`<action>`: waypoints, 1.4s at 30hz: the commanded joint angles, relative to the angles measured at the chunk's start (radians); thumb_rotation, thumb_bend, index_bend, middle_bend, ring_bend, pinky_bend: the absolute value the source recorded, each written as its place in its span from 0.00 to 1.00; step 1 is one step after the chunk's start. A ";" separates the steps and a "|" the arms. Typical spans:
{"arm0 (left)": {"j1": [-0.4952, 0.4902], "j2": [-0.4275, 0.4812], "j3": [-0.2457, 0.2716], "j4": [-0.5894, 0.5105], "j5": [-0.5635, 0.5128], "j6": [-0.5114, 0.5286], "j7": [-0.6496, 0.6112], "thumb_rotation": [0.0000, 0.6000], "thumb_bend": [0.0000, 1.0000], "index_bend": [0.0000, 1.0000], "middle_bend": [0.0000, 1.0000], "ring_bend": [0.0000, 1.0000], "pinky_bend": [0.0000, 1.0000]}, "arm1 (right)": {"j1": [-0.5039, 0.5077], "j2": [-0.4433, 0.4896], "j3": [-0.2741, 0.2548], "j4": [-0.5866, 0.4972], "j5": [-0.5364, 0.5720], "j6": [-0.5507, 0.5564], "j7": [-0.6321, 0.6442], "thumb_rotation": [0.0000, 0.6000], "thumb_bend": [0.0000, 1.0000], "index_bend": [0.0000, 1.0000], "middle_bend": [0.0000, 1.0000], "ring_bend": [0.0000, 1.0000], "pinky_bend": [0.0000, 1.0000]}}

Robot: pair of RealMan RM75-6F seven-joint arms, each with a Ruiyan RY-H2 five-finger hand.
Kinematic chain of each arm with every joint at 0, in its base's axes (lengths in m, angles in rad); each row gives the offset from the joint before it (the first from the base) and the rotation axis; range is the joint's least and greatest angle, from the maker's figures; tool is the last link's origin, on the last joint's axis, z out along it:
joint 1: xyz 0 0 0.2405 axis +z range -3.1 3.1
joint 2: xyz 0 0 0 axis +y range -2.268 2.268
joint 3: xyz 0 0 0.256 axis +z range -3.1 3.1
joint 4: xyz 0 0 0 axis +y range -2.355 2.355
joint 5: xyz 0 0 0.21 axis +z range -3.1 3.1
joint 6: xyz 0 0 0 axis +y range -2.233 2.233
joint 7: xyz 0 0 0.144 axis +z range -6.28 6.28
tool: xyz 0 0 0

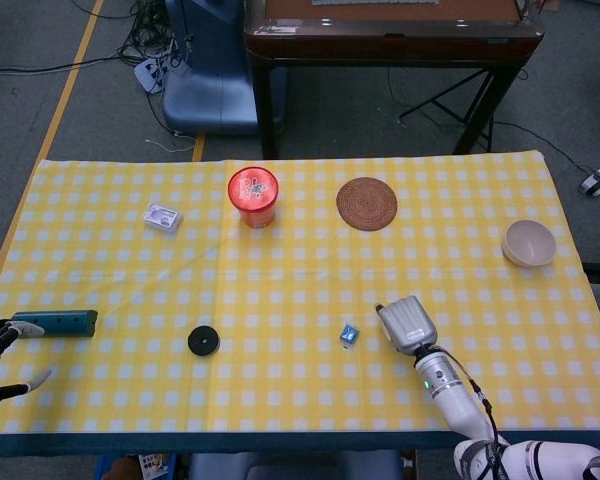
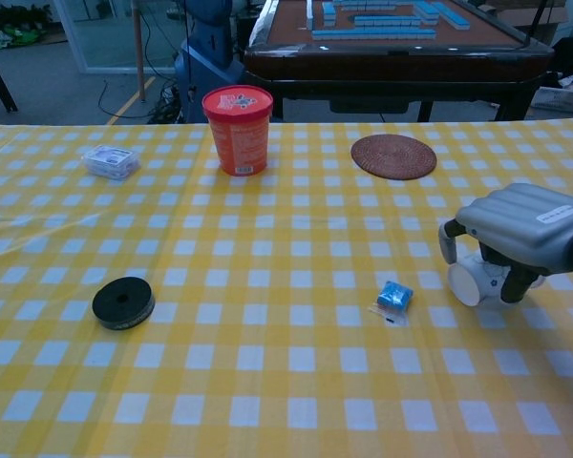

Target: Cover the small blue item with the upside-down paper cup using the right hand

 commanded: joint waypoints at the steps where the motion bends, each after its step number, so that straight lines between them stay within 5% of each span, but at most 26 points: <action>1: 0.000 0.000 0.000 0.000 0.000 0.000 -0.001 1.00 0.10 0.46 0.37 0.24 0.38 | -0.002 0.007 0.002 -0.007 -0.006 0.002 0.026 1.00 0.16 0.52 1.00 1.00 1.00; 11: 0.000 0.001 0.000 0.000 0.001 -0.001 -0.001 1.00 0.10 0.46 0.37 0.24 0.38 | -0.018 0.096 0.047 -0.127 -0.059 -0.027 0.274 1.00 0.23 0.54 1.00 1.00 1.00; 20: 0.000 -0.001 0.000 -0.001 0.001 -0.002 0.004 1.00 0.10 0.46 0.37 0.24 0.38 | -0.068 0.118 0.079 -0.182 -0.178 -0.009 0.626 1.00 0.23 0.54 1.00 1.00 1.00; 30: 0.001 0.001 0.001 -0.002 0.006 0.002 0.003 1.00 0.10 0.46 0.37 0.24 0.38 | -0.121 0.025 0.080 -0.030 -0.297 -0.001 1.098 1.00 0.22 0.54 1.00 1.00 1.00; 42: 0.000 0.001 0.005 -0.002 0.012 0.000 0.002 1.00 0.10 0.46 0.37 0.24 0.38 | -0.118 -0.069 0.059 0.145 -0.399 -0.016 1.392 1.00 0.19 0.55 1.00 1.00 1.00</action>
